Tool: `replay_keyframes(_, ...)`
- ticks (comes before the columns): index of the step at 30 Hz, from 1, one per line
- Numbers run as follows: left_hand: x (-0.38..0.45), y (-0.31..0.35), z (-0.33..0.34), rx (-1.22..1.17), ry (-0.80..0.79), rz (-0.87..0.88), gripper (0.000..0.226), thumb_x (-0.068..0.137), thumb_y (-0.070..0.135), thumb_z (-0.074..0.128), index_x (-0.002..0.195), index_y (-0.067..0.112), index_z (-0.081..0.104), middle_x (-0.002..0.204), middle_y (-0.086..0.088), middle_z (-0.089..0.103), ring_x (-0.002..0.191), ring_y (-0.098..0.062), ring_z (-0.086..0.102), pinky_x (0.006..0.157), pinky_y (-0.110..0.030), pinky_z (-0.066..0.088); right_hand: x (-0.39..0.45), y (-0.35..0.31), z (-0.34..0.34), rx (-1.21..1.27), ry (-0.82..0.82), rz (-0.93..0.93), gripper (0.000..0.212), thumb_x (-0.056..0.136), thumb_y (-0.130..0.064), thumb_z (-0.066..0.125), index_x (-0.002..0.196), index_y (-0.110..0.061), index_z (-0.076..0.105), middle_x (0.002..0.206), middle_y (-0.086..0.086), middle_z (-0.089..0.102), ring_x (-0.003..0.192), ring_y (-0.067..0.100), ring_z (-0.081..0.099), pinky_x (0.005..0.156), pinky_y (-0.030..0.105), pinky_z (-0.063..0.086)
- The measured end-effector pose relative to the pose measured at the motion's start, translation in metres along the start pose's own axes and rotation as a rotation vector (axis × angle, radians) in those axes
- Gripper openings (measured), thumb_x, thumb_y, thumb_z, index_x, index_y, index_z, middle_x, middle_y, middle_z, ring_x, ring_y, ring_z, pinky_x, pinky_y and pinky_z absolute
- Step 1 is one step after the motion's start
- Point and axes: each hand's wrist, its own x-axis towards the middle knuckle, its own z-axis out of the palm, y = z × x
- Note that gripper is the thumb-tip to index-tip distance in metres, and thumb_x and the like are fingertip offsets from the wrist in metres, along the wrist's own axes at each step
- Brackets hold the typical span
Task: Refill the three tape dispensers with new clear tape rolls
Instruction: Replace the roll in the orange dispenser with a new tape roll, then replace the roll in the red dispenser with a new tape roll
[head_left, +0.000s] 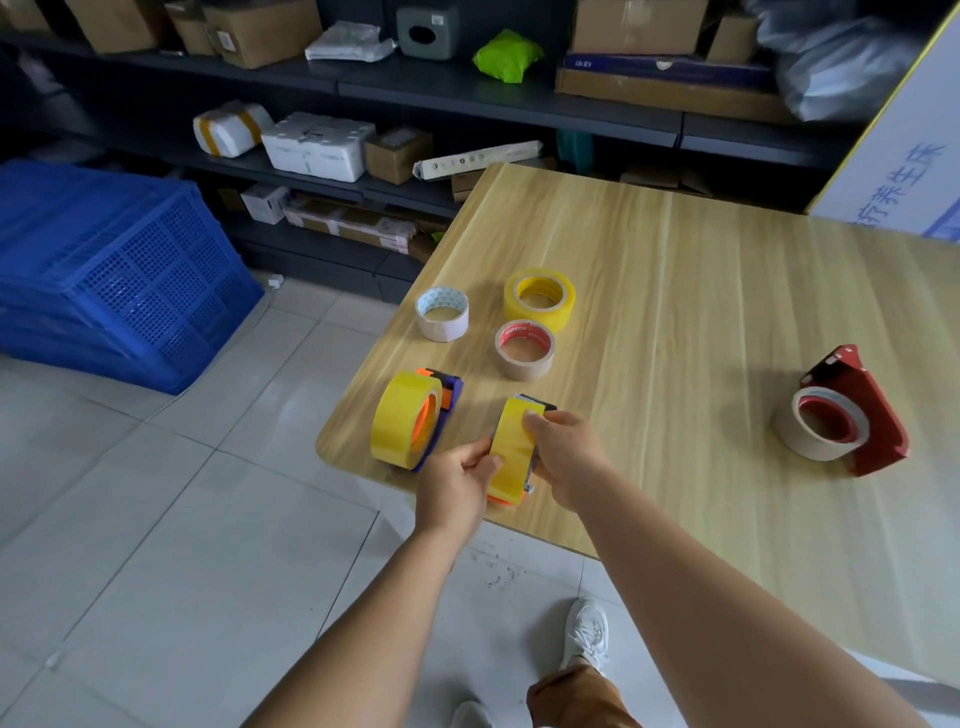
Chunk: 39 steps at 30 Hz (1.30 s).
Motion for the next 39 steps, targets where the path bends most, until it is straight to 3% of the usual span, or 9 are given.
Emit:
replay_keyframes(4,-0.001,0.011,-0.005,0.092,-0.01,0.016,0.033,0.09,0.014,0.062,0.123,0.008,0.064,0.115,-0.006,0.07,0.09,-0.01,0.059,0.079,-0.02,0.041,-0.008,-0.004,0.0,-0.054,0.019,-0.033,0.022,0.085,-0.032,0.061,0.099,-0.016,0.057,0.087,0.007,0.064,0.083,0.025,0.065,0.085,0.044,0.056)
replay_keyframes(6,-0.002,0.015,-0.007,0.214,-0.027,0.064,0.032,0.092,0.016,0.06,0.123,0.009,0.064,0.116,-0.006,0.07,0.093,-0.013,0.06,0.079,-0.021,0.042,-0.013,-0.007,-0.001,-0.129,0.043,-0.067,0.024,0.089,-0.033,0.057,0.097,-0.011,0.061,0.079,0.006,0.058,0.075,0.024,0.058,0.072,0.036,0.052)
replay_keyframes(10,-0.002,0.023,-0.006,0.525,-0.069,0.161,0.051,0.093,0.023,0.057,0.142,0.015,0.043,0.138,-0.005,0.055,0.126,-0.022,0.052,0.103,-0.035,0.043,-0.024,-0.009,-0.008,-0.33,0.063,-0.157,0.028,0.095,-0.036,0.047,0.103,-0.012,0.059,0.079,0.004,0.054,0.071,0.023,0.052,0.057,0.026,0.039)
replay_keyframes(14,-0.004,0.037,0.0,0.804,-0.145,0.308,0.063,0.095,0.023,0.052,0.151,0.019,0.023,0.156,0.002,0.027,0.141,-0.021,0.03,0.111,-0.035,0.034,-0.039,-0.01,-0.027,-0.507,0.056,-0.275,0.043,0.098,-0.033,0.041,0.134,-0.009,0.044,0.121,0.011,0.057,0.108,0.029,0.055,0.081,0.029,0.039)
replay_keyframes(18,-0.005,0.055,0.017,1.047,-0.193,0.445,0.07,0.097,0.023,0.048,0.153,0.015,0.008,0.162,0.0,0.003,0.149,-0.019,0.002,0.12,-0.036,0.014,-0.039,-0.009,-0.058,-0.809,0.081,-0.445,0.061,0.099,-0.04,0.038,0.15,-0.014,0.019,0.155,0.005,0.03,0.137,0.026,0.037,0.105,0.036,0.034)
replay_keyframes(22,-0.005,0.074,0.049,1.107,-0.233,0.528,0.065,0.1,0.023,0.041,0.153,0.014,0.005,0.162,0.0,-0.004,0.149,-0.018,-0.008,0.121,-0.038,0.003,-0.027,-0.006,-0.094,-1.006,0.139,-0.533,0.065,0.098,-0.042,0.041,0.152,-0.016,0.015,0.159,0.002,0.02,0.146,0.021,0.019,0.118,0.037,0.02)
replay_keyframes(30,0.007,0.094,0.158,1.123,-0.383,0.583,0.067,0.099,0.02,0.043,0.153,0.015,0.004,0.162,0.001,-0.003,0.149,-0.016,-0.008,0.121,-0.038,0.001,0.008,-0.014,-0.193,-1.099,0.233,-0.482,0.068,0.097,-0.041,0.044,0.152,-0.017,0.013,0.161,0.0,0.015,0.149,0.019,0.009,0.12,0.036,0.01)
replay_keyframes(39,0.015,0.126,0.279,1.191,-0.528,0.598,0.065,0.097,0.013,0.042,0.153,0.015,0.009,0.162,0.001,0.001,0.149,-0.016,-0.004,0.119,-0.037,0.003,0.06,-0.035,-0.31,-1.184,0.295,-0.478,0.057,0.096,-0.038,0.042,0.147,-0.017,0.026,0.157,-0.002,0.023,0.148,0.019,0.01,0.119,0.037,0.013)
